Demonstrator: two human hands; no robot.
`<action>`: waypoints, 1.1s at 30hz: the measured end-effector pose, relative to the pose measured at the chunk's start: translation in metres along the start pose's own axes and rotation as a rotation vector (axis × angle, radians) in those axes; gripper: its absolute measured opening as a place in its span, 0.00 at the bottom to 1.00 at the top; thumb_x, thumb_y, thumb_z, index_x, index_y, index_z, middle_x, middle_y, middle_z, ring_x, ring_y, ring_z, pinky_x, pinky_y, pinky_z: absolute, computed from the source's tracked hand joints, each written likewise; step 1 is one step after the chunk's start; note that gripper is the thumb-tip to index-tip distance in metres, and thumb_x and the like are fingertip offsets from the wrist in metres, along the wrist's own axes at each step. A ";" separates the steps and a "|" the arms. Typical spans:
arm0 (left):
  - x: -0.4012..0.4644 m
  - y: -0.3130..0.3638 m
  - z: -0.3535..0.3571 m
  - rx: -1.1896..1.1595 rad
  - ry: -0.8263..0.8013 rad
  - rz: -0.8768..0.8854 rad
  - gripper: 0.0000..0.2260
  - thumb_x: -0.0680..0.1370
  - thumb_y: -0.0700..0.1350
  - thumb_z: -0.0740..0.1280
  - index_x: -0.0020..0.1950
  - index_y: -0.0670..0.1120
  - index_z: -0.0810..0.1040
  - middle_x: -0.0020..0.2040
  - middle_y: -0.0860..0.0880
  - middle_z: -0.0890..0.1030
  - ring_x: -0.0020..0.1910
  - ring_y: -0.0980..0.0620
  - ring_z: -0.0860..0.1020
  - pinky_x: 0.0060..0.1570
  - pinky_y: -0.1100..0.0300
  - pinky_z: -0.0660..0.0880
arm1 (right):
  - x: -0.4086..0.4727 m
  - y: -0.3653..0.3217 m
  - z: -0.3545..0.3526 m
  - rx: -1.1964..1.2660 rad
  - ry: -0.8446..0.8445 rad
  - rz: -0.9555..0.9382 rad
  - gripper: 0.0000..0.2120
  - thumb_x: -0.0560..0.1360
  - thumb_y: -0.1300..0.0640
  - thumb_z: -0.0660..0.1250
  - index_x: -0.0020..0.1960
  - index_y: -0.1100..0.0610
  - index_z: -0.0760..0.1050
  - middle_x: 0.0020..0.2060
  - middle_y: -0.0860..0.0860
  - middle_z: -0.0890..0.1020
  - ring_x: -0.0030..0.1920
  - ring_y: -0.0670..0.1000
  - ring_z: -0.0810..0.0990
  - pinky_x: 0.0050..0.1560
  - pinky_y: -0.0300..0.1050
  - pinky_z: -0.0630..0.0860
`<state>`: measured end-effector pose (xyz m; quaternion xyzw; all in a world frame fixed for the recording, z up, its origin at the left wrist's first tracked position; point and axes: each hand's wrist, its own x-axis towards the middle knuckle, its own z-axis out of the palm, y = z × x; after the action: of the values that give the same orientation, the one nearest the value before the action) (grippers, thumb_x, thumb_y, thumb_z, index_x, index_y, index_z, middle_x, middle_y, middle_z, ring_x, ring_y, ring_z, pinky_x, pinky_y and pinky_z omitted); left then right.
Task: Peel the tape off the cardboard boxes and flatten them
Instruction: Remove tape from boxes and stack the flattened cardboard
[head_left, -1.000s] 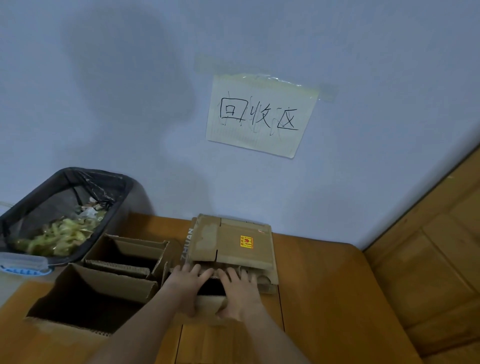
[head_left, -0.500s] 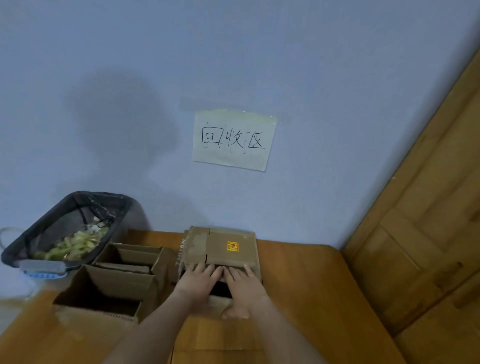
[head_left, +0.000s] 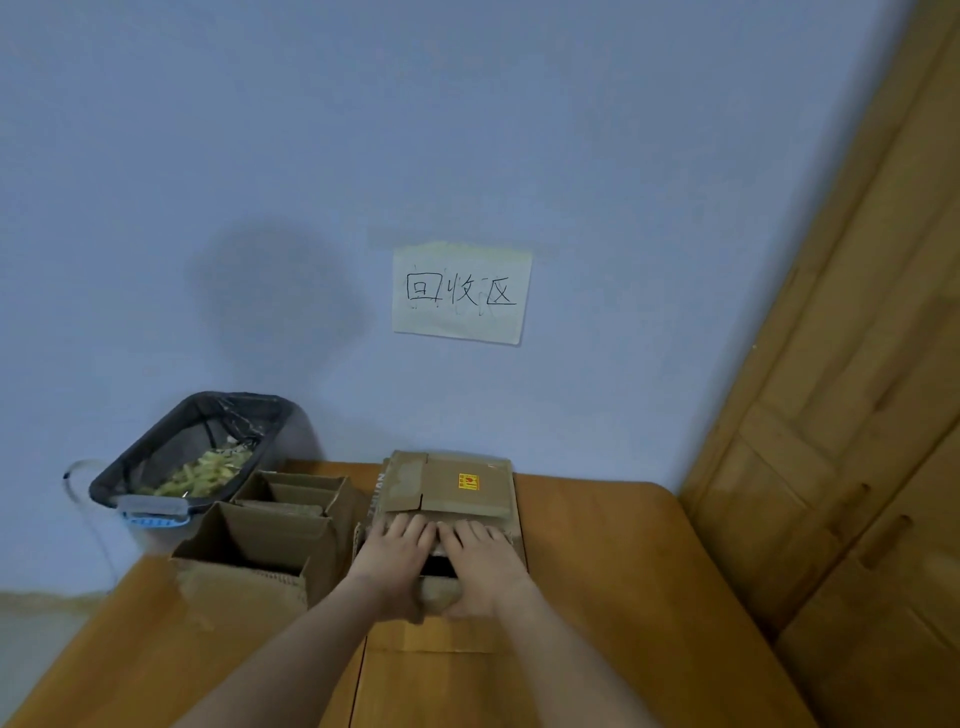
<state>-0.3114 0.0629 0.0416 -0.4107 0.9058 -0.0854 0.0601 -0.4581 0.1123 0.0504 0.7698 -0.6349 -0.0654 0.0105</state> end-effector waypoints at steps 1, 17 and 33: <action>-0.006 0.000 0.001 0.018 0.008 0.000 0.46 0.69 0.62 0.72 0.77 0.46 0.52 0.74 0.48 0.60 0.73 0.45 0.59 0.73 0.46 0.57 | -0.004 -0.004 0.001 -0.006 0.016 -0.008 0.49 0.67 0.41 0.74 0.77 0.58 0.50 0.72 0.56 0.63 0.72 0.58 0.61 0.74 0.55 0.56; -0.084 -0.008 0.014 0.074 0.042 -0.047 0.48 0.71 0.64 0.69 0.78 0.44 0.46 0.75 0.44 0.59 0.73 0.42 0.59 0.75 0.46 0.53 | -0.039 -0.064 0.004 -0.040 0.072 -0.011 0.49 0.69 0.38 0.71 0.78 0.56 0.48 0.72 0.57 0.62 0.71 0.59 0.61 0.73 0.57 0.56; -0.147 -0.086 -0.009 0.033 0.173 0.045 0.45 0.70 0.60 0.72 0.77 0.46 0.50 0.75 0.43 0.60 0.73 0.42 0.60 0.74 0.44 0.54 | -0.045 -0.170 -0.051 -0.128 0.120 0.179 0.48 0.68 0.38 0.72 0.76 0.56 0.50 0.69 0.57 0.64 0.68 0.60 0.64 0.69 0.57 0.60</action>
<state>-0.1536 0.1195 0.0734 -0.3800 0.9152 -0.1340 -0.0097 -0.2951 0.1862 0.0878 0.7103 -0.6939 -0.0582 0.1032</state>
